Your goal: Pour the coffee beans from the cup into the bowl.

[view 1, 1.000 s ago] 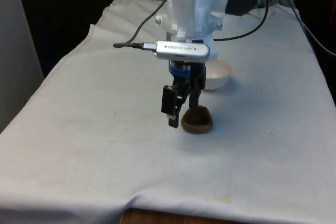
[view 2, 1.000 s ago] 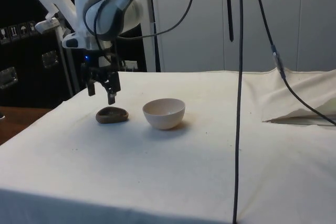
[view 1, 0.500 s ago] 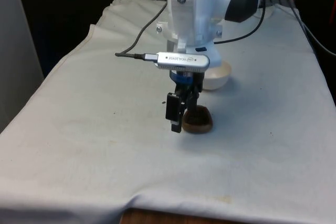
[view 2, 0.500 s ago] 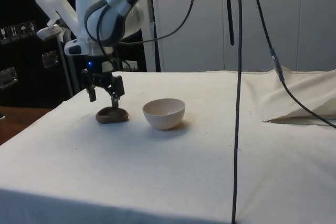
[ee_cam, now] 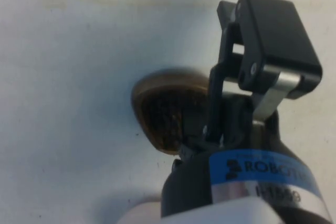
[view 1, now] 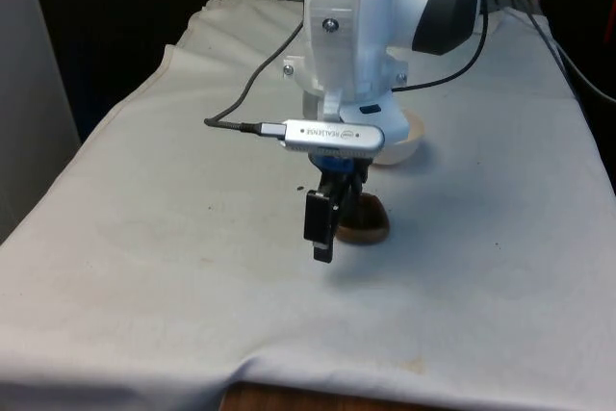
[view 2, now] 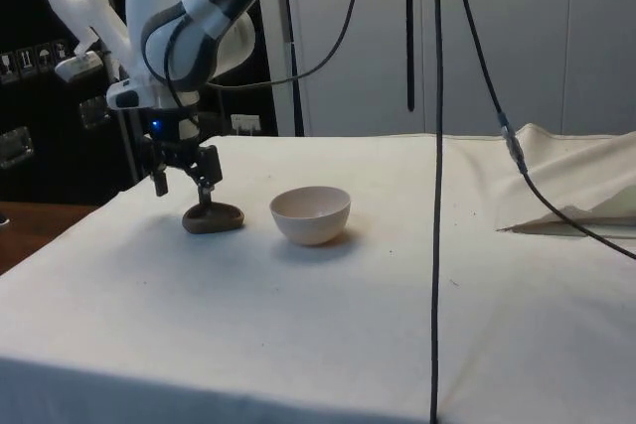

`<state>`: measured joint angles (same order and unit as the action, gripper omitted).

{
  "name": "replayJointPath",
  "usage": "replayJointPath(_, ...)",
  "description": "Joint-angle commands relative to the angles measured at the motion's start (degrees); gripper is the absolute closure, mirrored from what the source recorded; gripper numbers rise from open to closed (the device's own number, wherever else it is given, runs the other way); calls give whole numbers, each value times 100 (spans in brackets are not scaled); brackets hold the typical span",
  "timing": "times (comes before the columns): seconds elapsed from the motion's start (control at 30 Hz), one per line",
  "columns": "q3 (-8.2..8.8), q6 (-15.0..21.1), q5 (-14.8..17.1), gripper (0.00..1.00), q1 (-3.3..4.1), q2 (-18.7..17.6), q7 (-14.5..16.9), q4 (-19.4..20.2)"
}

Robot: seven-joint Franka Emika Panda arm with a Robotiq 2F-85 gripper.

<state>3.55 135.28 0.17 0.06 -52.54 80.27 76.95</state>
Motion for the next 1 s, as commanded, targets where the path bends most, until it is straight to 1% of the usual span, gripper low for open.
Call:
replayJointPath(0.0,0,-57,0,0,0,-40,0,-86)
replayJointPath(0.03,-11,-212,0,0,-6,-109,23,-246)
replayJointPath(0.1,-6,-286,0,0,-6,-172,17,-361)
replayJointPath(0.23,0,-350,-6,0,6,-206,0,-441)
replayJointPath(0.3,0,-327,0,0,6,-189,0,-401)
replayJointPath(0.5,-23,-481,-11,0,52,-223,34,-510)
replayJointPath(0.6,-34,-573,-17,0,92,-206,69,-527)
replayJointPath(0.63,-23,-487,-6,0,74,-201,46,-493)
replayJointPath(0.67,-40,-602,-17,0,97,-201,80,-533)
replayJointPath(0.73,-57,-693,-23,0,132,-201,109,-561)
replayJointPath(0.83,-86,-762,-23,0,155,-201,143,-579)
replayJointPath(0.87,-92,-773,-23,0,160,-195,160,-573)
replayJointPath(0.9,-80,-739,-11,0,149,-201,132,-573)
replayJointPath(0.93,-97,-796,-17,0,166,-195,189,-579)
replayJointPath(0.97,-97,-796,-17,0,160,-201,206,-579)
